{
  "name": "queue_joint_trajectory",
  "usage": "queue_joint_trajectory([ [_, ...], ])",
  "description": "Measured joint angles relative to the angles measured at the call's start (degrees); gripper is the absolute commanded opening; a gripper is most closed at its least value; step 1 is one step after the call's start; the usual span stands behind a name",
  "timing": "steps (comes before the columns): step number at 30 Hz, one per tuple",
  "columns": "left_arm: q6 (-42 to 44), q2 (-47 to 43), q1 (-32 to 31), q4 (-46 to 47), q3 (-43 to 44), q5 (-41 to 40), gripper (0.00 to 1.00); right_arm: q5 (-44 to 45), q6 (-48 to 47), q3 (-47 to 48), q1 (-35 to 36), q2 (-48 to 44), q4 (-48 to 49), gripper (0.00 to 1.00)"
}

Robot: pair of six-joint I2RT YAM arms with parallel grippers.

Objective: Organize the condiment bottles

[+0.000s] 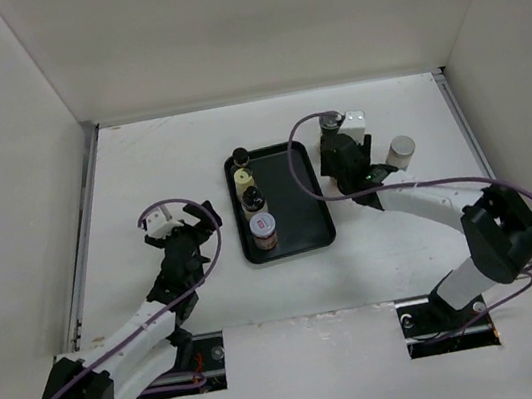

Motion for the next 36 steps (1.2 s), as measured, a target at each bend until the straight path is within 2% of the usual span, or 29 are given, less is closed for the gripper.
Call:
queue_joint_trajectory([
  [5,-1.0,2.1,0.6,0.9,-0.7,0.2,1.00,-2.3,-1.9,9.0,3.0,1.2,1.7,0.49],
  [12,-1.4,2.8,0.8,1.3,-0.7,1.1,1.00,-9.1,-2.5,21.6,2.6,14.7,6.3,0.49],
  [19,-1.6,3.7,1.1,1.9,-0.7,3.0,1.00,-13.5,-2.9,26.0,2.6,23.8,4.8,0.52],
  [24,-1.8,5.0,1.2,1.8,-0.7,4.1,1.00,-13.9,-2.9,26.6,2.6,25.1,3.6,0.61],
  [29,-2.0,5.0,1.4,1.8,-0.7,4.4,1.00,-14.0,-2.9,26.9,2.3,25.7,3.6,0.80],
  [36,-2.0,5.0,1.4,1.8,-0.7,4.6,1.00,-15.7,-3.6,27.4,2.1,24.2,3.4,0.90],
])
